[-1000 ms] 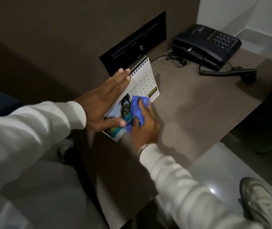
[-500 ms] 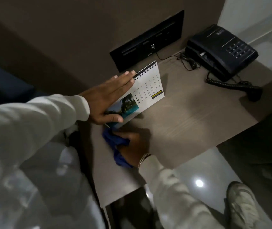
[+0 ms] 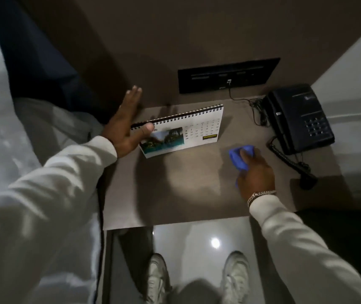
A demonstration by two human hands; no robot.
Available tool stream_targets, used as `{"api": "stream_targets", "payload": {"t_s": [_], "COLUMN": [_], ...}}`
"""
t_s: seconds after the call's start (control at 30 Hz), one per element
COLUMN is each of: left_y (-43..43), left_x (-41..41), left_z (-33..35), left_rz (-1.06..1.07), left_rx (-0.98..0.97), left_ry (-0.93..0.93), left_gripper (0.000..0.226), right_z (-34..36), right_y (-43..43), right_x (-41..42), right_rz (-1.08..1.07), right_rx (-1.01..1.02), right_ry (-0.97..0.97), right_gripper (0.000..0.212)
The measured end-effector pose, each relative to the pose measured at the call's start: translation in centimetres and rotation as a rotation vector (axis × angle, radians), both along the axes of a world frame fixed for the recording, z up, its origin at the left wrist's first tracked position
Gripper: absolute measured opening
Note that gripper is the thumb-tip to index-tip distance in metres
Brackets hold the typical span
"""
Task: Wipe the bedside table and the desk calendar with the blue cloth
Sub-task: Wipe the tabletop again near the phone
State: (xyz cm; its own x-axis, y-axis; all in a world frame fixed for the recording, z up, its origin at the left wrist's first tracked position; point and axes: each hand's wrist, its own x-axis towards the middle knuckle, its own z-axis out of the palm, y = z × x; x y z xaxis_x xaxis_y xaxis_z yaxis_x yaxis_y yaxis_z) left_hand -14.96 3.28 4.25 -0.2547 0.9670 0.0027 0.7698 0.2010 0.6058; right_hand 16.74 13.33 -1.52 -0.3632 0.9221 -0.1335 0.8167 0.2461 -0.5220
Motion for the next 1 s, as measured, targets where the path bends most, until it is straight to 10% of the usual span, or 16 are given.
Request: {"api": "stream_targets", "payload": {"t_s": [0.27,0.47,0.57,1.0], "left_y": [-2.9,-3.3,-2.5,1.8], "left_x": [3.4,4.8,5.2,1.7], "left_z": [-4.8,-4.5,-3.6,-0.7], "left_rz": [0.353,0.664,0.805,0.850], "left_rx": [0.102,0.173,0.183,0.188], "left_ry": [-0.160,-0.462,-0.805,-1.144], "left_gripper": [0.086,0.086,0.048,0.064], "right_z": [-5.4,-0.2,2.7,4.8], "right_y": [-2.3,1.0,3.4,6.3], "right_x": [0.9,-3.0,-6.8,-12.0], "right_rz": [0.069,-0.138,-0.133,-0.239], "right_rx": [0.037,-0.197,-0.315,-0.522], "right_ry": [-0.090,0.603,0.805,0.941], "right_gripper": [0.076,0.078,0.076,0.081]}}
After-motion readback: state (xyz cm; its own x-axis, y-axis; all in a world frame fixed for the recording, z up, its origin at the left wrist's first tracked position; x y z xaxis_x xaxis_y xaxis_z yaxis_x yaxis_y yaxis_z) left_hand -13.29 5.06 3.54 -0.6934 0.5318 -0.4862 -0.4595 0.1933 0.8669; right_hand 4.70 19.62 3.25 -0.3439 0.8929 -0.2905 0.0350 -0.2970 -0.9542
